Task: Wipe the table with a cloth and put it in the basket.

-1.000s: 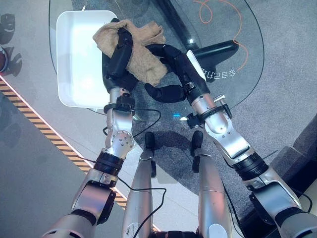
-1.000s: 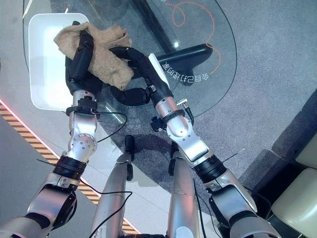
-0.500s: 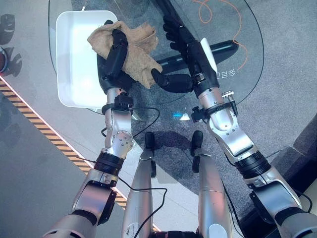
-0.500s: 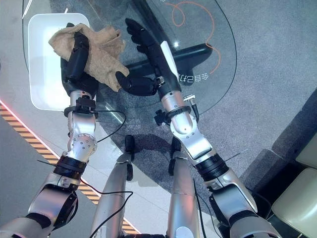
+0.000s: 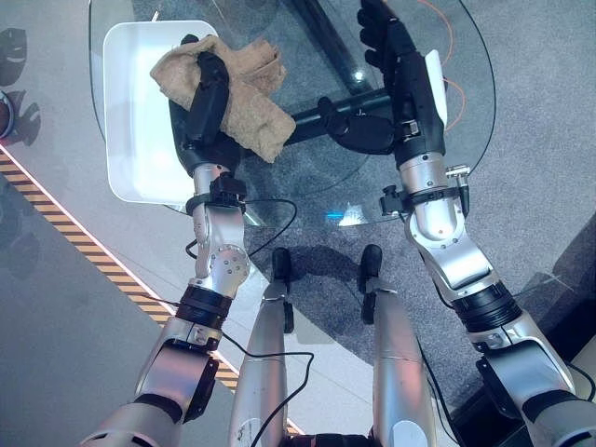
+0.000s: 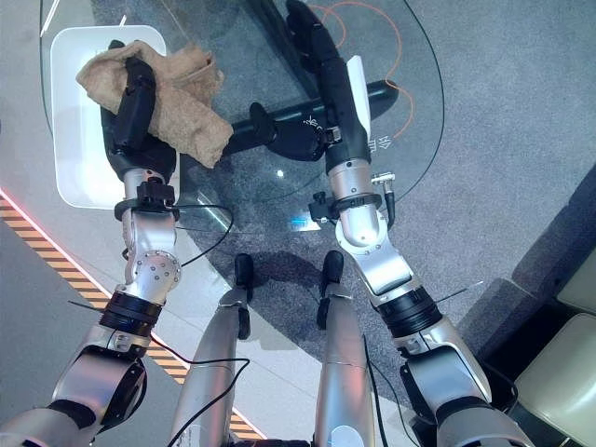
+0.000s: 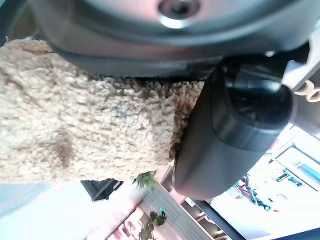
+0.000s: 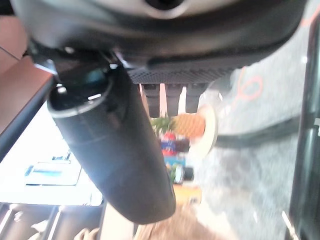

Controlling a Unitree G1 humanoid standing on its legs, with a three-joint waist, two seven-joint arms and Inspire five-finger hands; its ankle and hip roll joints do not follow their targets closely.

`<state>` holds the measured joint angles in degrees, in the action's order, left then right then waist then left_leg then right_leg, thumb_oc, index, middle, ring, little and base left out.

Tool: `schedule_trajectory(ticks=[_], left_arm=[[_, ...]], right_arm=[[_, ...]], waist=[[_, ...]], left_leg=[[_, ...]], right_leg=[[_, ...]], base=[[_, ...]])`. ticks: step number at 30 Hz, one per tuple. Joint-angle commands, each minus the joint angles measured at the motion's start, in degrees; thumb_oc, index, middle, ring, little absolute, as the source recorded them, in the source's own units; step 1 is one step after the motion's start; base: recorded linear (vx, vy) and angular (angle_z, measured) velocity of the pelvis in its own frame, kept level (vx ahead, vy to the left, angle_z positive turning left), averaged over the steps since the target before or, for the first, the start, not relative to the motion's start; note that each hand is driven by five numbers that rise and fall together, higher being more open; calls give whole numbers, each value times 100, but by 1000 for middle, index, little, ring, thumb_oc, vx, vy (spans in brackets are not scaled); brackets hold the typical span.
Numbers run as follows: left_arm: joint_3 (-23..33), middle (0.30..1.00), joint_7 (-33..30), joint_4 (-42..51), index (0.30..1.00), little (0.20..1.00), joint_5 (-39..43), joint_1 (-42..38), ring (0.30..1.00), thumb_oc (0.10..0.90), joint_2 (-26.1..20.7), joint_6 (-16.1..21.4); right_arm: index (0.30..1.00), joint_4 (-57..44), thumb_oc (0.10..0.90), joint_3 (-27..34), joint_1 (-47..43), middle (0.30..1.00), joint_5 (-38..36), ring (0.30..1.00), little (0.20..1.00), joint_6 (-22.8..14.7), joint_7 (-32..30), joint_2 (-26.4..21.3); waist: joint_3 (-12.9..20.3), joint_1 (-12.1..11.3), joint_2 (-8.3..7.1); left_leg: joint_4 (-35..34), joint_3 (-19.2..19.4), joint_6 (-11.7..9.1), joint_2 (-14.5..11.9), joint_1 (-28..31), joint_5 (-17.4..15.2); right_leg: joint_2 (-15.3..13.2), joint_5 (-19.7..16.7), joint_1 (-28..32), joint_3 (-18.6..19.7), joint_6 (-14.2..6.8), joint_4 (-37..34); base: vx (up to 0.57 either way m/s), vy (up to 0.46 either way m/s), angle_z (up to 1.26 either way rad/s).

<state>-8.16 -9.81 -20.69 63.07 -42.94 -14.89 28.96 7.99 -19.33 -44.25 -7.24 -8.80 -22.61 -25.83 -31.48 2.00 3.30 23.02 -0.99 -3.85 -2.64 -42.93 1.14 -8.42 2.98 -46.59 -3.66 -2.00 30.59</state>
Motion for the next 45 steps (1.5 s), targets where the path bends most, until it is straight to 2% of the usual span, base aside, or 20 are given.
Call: schedule_trajectory(ticks=[1, 4, 13, 17, 19, 27, 28, 30, 35, 39, 45], left_arm=[[358, 300, 141, 350, 300, 200, -486, -701, 300, 100, -507, 920], [404, 300, 136, 230, 300, 200, -483, -673, 300, 100, -583, 1043], [504, 300, -189, -142, 300, 200, -613, -726, 300, 100, -923, 1296], [494, 300, -399, -292, 300, 200, -776, -784, 300, 100, -1073, 1370], [472, 300, -497, -487, 300, 200, -696, -894, 300, 100, -1242, 1422], [381, 300, -713, -884, 300, 200, -728, -1156, 300, 100, -1622, 1419], [342, 300, -950, -1002, 300, 200, -869, -1238, 300, 100, -1760, 1399], [333, 300, -992, -1040, 300, 200, -876, -1263, 300, 100, -1796, 1390], [198, 300, -1447, -1559, 300, 200, -1106, -1498, 300, 100, -2131, 1250], [71, 300, -1760, -1890, 300, 200, -1391, -1648, 300, 100, -2331, 1084], [-294, 300, -2158, -2471, 300, 200, -1975, -1905, 300, 100, -2605, 610]], right_arm=[[900, -323, 800, 383, -307, 900, 327, 900, 900, -663, -517, -140], [900, 60, 800, 454, -202, 900, 517, 900, 900, -649, -873, -311], [900, 1540, 800, 647, 21, 900, -71, 900, 900, -954, -1876, -752], [900, 1938, 800, 705, 48, 900, -422, 900, 900, -1074, -2090, -811], [900, 2469, 800, 706, 15, 900, -613, 900, 900, -1234, -2270, -883], [900, 3535, 800, 674, -66, 900, -989, 900, 900, -1332, -2588, -1025], [900, 3838, 800, 676, -38, 900, -1082, 900, 900, -1349, -2684, -1034], [900, 3893, 800, 675, -31, 900, -1123, 900, 900, -1336, -2713, -1035], [900, 4764, 800, 805, -31, 900, -1428, 900, 900, -1465, -2571, -1061], [900, 5135, 800, 799, 6, 900, -1361, 900, 900, -1370, -2543, -1034], [900, 5968, 800, 780, 98, 900, -1565, 900, 900, -1342, -2184, -1011]], waist=[[169, -29, 20], [169, -28, 26], [169, -31, 72], [169, -28, 76], [169, -30, 94], [169, -60, 98], [169, -63, 105], [169, -63, 106], [169, -59, 134], [169, -44, 138], [169, -28, 180]], left_leg=[[-114, 223, 303, 91, 143, -108], [-122, 225, 298, 94, 146, -120], [-185, 229, 290, 87, 165, -158], [-176, 225, 285, 81, 152, -168], [-173, 230, 278, 66, 150, -178], [-132, 216, 262, 25, 92, -188], [-120, 211, 268, 18, 71, -197], [-117, 213, 269, 14, 69, -198], [-81, 210, 275, -16, 40, -227], [-77, 223, 282, -29, 45, -234], [-86, 251, 291, -59, 47, -240]], right_leg=[[-23, 1, 281, 50, -182, -137], [-34, 10, 290, 36, -187, -150], [-50, 25, 286, 2, -198, -197], [-45, 36, 280, -2, -192, -203], [-53, 45, 276, -10, -187, -204], [-63, 51, 232, -41, -173, -176], [-59, 57, 209, -47, -165, -161], [-62, 57, 209, -49, -165, -163], [-52, 93, 181, -34, -148, -129], [-36, 105, 190, -27, -134, -137], [-32, 127, 187, -23, -109, -145]], base=[[0, 0, 0], [0, 0, 0], [-10, 4, -3], [-7, 2, -3], [0, 0, 0], [0, 0, 0], [0, 0, 0], [0, 0, 0], [-2, 0, -1], [0, 0, 0], [0, 0, 0]])
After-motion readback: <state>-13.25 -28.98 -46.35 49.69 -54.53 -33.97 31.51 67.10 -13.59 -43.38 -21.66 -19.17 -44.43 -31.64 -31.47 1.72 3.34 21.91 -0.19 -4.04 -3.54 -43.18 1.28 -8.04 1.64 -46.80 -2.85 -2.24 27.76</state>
